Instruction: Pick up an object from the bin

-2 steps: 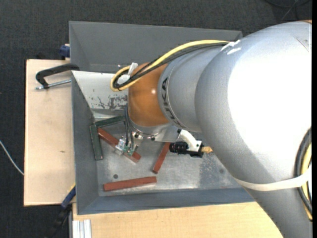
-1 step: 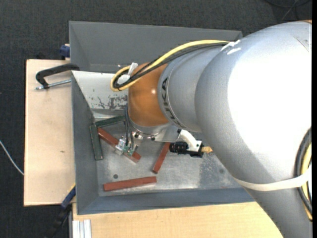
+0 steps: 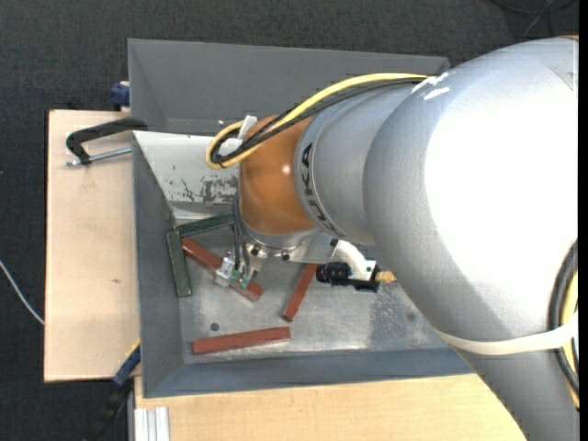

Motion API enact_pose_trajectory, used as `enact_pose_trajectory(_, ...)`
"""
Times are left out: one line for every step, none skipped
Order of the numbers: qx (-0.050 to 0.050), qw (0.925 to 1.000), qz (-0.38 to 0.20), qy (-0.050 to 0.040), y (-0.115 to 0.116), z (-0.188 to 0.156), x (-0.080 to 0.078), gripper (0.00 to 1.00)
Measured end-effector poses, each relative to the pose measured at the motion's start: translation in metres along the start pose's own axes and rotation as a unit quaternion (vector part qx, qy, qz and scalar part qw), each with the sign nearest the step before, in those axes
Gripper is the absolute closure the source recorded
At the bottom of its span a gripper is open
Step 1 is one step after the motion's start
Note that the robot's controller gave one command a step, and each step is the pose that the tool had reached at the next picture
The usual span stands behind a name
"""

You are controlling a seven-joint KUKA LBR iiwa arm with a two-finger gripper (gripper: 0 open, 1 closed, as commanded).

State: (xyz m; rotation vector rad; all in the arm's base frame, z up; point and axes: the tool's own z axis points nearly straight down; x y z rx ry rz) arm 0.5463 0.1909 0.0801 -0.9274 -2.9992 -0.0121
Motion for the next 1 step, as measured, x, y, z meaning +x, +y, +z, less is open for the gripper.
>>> enact_pose_trajectory(0.004,1.0000,0.001,-0.0002,-0.0038,-0.0174,0.0001,1.00)
